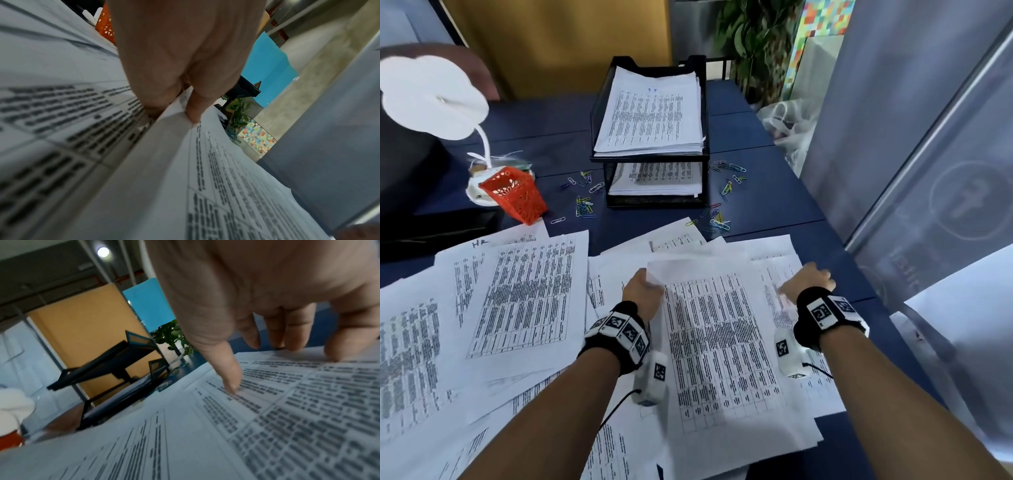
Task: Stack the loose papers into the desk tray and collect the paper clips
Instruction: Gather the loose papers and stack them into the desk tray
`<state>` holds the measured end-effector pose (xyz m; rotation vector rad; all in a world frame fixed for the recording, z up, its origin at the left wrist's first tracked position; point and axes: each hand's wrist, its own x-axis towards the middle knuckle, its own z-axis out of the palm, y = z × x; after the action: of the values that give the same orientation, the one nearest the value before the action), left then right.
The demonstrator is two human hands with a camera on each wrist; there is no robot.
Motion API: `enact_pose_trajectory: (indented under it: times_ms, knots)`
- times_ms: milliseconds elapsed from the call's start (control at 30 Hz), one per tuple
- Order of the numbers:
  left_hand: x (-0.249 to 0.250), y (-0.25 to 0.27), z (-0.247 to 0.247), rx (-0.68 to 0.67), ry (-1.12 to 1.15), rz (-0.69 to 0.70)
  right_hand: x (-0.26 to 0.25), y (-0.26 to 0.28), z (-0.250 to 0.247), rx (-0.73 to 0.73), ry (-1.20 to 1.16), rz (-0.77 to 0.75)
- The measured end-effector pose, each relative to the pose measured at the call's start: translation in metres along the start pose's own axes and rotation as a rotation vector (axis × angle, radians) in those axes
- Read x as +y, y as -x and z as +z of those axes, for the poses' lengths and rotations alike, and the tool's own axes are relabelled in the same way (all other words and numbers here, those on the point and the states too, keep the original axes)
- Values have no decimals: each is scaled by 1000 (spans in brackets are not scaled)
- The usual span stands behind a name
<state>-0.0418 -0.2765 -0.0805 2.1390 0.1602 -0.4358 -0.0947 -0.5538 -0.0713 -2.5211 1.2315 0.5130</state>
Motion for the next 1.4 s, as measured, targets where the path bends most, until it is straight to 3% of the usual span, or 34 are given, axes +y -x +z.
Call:
enact_pose_trajectory:
  times_ms: [300, 433, 633, 733, 833, 933, 1133, 1267, 1400]
  knots:
    - [0, -2, 5, -47, -81, 24, 4, 0, 4, -37, -90, 29]
    - [-3, -2, 3, -18, 42, -50, 9, -1, 6, 12, -391, -20]
    - [-13, -13, -2, -62, 275, -180, 9, -1, -11, 104, -760, -258]
    - [-38, -36, 8, -91, 345, -221, 8, -6, -18, 22, -910, -262]
    - [1, -9, 4, -23, 457, -104, 2, 0, -17, -109, -997, -273]
    - [19, -1, 12, 4, 509, -80, -8, 10, -10, -167, -1078, -272]
    - [21, -1, 16, 102, 540, -77, -11, 13, -10, -223, -954, -340]
    - [25, -13, 8, 267, 563, -101, -16, 18, -20, -276, -1007, -366]
    - [35, -17, -6, 267, 710, -52, -24, 20, -20, -236, -906, -437]
